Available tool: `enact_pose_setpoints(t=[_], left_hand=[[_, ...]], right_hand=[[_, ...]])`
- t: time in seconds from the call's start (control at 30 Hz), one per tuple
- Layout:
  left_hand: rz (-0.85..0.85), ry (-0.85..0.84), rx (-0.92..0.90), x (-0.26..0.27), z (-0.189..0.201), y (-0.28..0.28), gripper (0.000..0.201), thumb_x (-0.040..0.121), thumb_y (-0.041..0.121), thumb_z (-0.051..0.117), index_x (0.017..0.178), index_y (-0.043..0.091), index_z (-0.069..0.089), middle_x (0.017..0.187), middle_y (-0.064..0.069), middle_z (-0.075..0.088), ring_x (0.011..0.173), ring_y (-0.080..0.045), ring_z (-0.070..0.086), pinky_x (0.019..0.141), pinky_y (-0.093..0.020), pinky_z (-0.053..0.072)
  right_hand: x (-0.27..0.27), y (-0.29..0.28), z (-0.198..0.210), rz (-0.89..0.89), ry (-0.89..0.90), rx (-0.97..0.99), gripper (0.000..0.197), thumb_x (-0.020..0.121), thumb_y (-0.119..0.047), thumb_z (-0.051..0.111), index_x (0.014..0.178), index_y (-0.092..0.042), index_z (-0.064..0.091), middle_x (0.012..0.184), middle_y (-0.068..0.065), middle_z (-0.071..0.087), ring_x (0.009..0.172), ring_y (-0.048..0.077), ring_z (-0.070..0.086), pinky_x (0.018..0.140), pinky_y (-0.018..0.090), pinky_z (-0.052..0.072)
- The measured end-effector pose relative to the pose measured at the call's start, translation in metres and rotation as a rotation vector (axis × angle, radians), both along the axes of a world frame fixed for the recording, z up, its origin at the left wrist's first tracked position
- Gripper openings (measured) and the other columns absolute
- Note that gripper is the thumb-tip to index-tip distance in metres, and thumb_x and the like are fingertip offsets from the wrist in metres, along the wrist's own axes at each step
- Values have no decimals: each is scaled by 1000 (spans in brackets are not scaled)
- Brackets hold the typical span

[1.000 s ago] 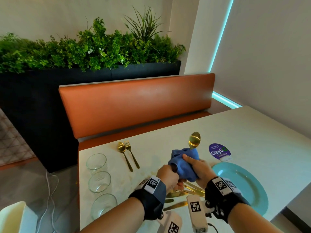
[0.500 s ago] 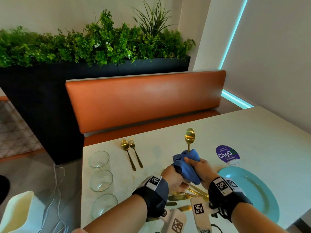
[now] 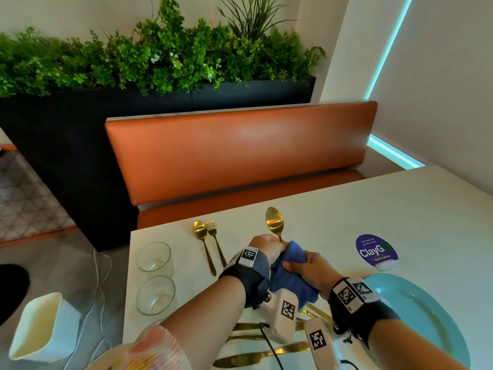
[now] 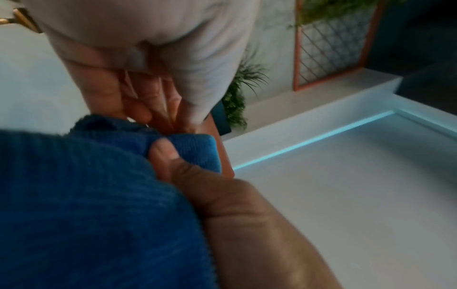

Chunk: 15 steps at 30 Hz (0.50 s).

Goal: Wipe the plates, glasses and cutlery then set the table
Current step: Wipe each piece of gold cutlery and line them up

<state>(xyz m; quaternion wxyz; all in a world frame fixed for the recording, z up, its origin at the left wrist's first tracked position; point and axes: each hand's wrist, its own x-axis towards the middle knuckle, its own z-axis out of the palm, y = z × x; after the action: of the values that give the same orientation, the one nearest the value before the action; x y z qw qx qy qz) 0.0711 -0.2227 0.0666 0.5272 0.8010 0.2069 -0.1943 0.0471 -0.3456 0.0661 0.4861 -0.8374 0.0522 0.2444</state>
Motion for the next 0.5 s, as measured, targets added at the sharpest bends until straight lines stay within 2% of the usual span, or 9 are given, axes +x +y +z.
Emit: enact_pose_setpoints(t=[0.07,0.1,0.17,0.2,0.27,0.33,0.4,0.43,0.5], left_hand=[[63,62,-28,12,-9,7,20,90,29,55,80,14,64,101,-13,67,91,-25,65,85,-32,53],[116,72,-122,17,-14,11,17,90,25,57,91,11,66,102,-11,65,90,-23,64,84,-31,52],[220,55,-345,24,-25,22,32,90,14,58,119,3,61,100,-6,57,74,-13,57,70,-23,49],[274,50,-415,26,-27,30,36,90,10,57,125,1,56,98,-5,55,68,-10,53,64,-20,46],[384,26,-448,36,-30,52,32,92,8,55,124,3,56,94,-5,55,68,-9,51,61,-19,43],[467,16,-353,49,-31,80,15,94,14,54,108,11,57,89,-5,53,71,-12,50,62,-20,42],[432,49,-142,56,-40,105,14,95,23,54,101,11,53,79,-5,51,66,-16,47,65,-26,40],[405,71,-14,58,-50,115,23,94,29,54,106,10,53,83,-6,53,70,-19,50,70,-30,40],[381,105,180,55,-72,129,49,92,40,54,129,11,44,110,-9,59,93,-29,58,83,-36,41]], right_hand=[[7,8,-2,58,-22,-108,13,84,-29,66,78,-22,57,90,5,67,88,21,64,84,32,52],[10,12,-3,93,-27,-148,15,83,-31,65,76,-23,56,90,4,67,88,21,64,83,32,51],[17,17,-5,168,-13,-225,16,83,-33,65,75,-23,56,89,5,67,88,22,63,85,33,51],[19,18,-4,231,-5,-278,17,83,-33,64,73,-23,56,86,4,66,86,22,62,85,33,50],[20,15,-3,369,20,-380,15,84,-33,62,74,-23,59,89,6,65,85,20,58,85,31,48],[23,9,-3,420,26,-410,13,83,-34,64,78,-23,59,98,8,66,86,18,57,86,30,47],[30,0,-6,378,4,-394,13,82,-34,66,77,-26,58,99,7,67,87,18,58,83,29,47],[34,-3,-6,343,-9,-379,12,81,-34,67,78,-26,59,98,6,68,89,19,60,81,28,46],[42,-9,-10,311,-9,-354,11,79,-34,69,78,-27,61,92,2,67,90,19,62,77,25,44]])
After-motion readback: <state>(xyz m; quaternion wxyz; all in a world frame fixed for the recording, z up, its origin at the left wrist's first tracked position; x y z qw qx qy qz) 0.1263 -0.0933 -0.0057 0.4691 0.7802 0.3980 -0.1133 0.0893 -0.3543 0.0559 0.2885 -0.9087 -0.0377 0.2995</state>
